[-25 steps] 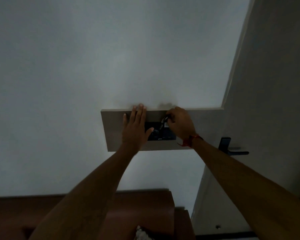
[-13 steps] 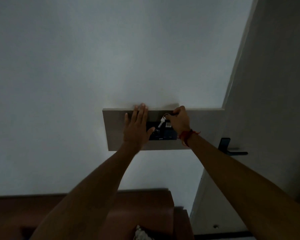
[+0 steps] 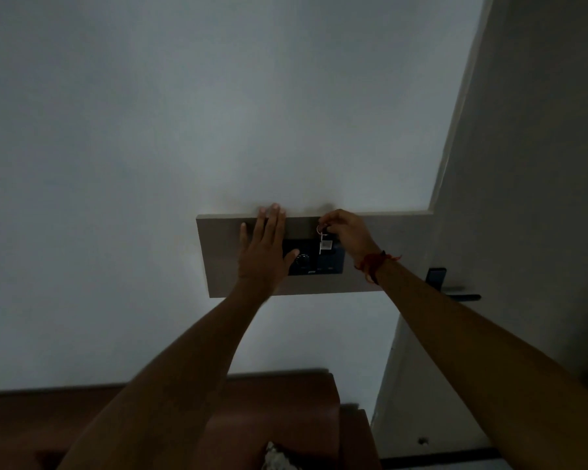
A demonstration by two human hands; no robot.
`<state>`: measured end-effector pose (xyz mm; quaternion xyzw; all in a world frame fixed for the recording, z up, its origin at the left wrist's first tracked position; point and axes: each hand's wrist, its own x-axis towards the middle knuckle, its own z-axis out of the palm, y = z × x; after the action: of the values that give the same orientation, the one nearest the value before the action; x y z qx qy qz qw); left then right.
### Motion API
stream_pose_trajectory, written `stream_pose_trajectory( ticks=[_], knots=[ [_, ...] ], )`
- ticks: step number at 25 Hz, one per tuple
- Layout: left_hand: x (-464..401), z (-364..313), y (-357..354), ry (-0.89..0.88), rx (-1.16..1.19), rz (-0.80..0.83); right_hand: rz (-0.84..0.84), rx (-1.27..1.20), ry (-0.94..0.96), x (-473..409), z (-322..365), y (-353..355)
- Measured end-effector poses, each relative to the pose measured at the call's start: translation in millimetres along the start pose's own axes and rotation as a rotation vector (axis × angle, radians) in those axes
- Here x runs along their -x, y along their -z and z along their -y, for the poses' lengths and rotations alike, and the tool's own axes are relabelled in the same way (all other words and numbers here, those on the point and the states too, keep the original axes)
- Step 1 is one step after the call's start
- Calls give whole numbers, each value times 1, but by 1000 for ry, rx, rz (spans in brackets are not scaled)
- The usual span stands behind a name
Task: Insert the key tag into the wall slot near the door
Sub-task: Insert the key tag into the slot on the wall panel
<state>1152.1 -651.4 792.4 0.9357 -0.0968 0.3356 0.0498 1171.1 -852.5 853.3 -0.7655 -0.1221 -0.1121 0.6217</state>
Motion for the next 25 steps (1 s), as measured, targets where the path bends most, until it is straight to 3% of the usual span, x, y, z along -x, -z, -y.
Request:
stream_pose_trajectory(
  ticks=[3, 7, 13, 17, 25],
  knots=[
    [-1, -1, 0, 8, -3, 15, 23, 88, 23, -1, 3, 0],
    [-1, -1, 0, 7, -6, 18, 72, 500, 197, 3, -3, -1],
    [-2, 0, 1, -2, -12, 14, 23, 590, 366, 8, -4, 11],
    [0, -1, 2, 4, -24, 20, -35, 517, 351, 10, -6, 18],
    [0, -2, 3, 4, -32, 22, -69, 634, 445, 7, -4, 17]
  ],
)
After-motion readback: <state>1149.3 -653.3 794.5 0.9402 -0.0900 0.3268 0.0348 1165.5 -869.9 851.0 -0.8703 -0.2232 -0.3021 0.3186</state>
